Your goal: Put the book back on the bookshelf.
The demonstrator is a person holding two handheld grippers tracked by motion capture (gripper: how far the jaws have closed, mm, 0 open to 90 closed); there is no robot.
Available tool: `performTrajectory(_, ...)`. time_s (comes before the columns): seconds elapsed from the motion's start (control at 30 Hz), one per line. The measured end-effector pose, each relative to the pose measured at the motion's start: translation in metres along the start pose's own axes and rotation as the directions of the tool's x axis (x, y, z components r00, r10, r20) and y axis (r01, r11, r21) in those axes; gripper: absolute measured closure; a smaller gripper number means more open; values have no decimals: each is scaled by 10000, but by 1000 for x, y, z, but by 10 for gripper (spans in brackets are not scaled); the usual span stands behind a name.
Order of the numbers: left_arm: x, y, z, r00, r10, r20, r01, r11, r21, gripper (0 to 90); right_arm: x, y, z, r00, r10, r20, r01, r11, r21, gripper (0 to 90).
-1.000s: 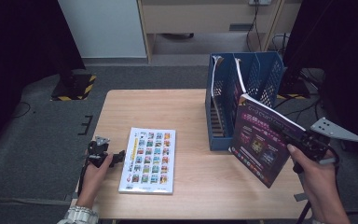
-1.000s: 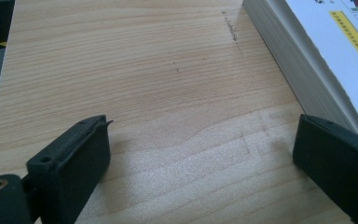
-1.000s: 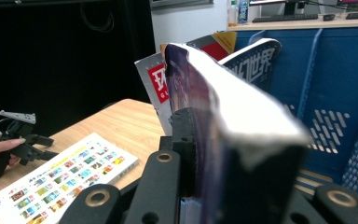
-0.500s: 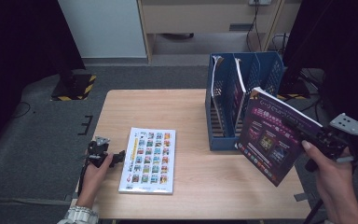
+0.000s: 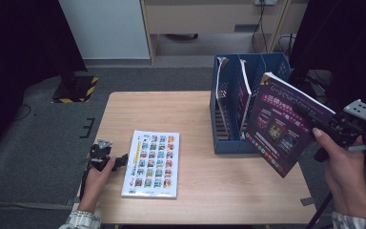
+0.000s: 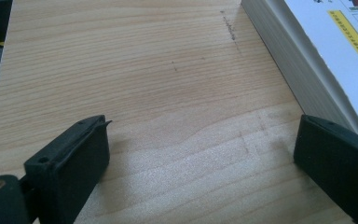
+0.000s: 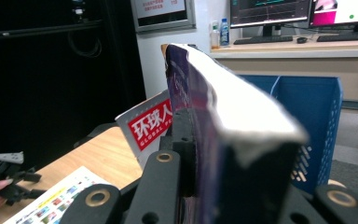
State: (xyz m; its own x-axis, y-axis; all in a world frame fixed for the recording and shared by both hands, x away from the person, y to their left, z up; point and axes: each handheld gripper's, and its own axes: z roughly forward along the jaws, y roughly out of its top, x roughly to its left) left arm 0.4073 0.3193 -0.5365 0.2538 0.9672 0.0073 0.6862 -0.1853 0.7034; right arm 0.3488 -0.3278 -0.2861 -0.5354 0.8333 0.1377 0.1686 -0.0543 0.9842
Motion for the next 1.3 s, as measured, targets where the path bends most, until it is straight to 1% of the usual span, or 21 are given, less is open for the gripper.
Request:
performTrajectory(0.1, 0, 0, 0, 10000, -2, 2, 2, 10000, -2, 30, -2, 6, 4, 9998, -98, 175, 97, 9999, 37, 841)
performTrajectory(0.2, 0, 0, 0, 10000, 1, 9, -1, 10000, -4, 29, -4, 10, 9, 9988, -130, 466, 126, 9999, 72, 841)
performTrajectory(0.33, 0, 0, 0, 10000, 3, 9, -3, 10000, -3, 29, -6, 14, 17, 9970, -131, 763, 121, 9998, 141, 841)
performTrajectory(0.4, 0, 0, 0, 10000, 5, 9, -5, 10000, -3, 29, -6, 14, 19, 9965, -162, 820, 148, 9998, 167, 841)
performTrajectory(0.43, 0, 0, 0, 10000, 5, 9, -5, 10000, -4, 29, -6, 15, 26, 9947, -237, 998, 214, 9995, 247, 841)
performTrajectory(0.5, 0, 0, 0, 10000, 10, 9, -10, 10000, -7, 29, -7, 15, 31, 9929, -364, 1131, 329, 9989, 324, 841)
performTrajectory(0.6, 0, 0, 0, 10000, 18, 18, -18, 10000, -10, 29, -9, 16, 45, 9902, -407, 1335, 345, 9982, 481, 841)
performTrajectory(0.67, -1, 0, 0, 10000, 22, 18, -22, 10000, -7, 29, -10, 16, 52, 9898, -378, 1371, 315, 9984, 479, 841)
performTrajectory(0.83, -1, 0, 0, 10000, 24, 26, -24, 10000, -5, 29, -10, 19, 70, 9852, -564, 1619, 478, 9972, 571, 841)
performTrajectory(0.87, -1, 0, 0, 10000, 33, 24, -33, 10000, -1, 30, -10, 19, 73, 9834, -533, 1736, 444, 9975, 548, 840)
performTrajectory(1.0, -1, 0, 0, 10000, 29, 29, -29, 10000, -5, 29, -11, 18, 81, 9811, -295, 1912, 221, 9989, 410, 841)
performTrajectory(1.3, -1, 0, 0, 10000, 33, 34, -33, 10000, -3, 29, -14, 17, 96, 9751, -329, 2192, 240, 9988, 434, 841)
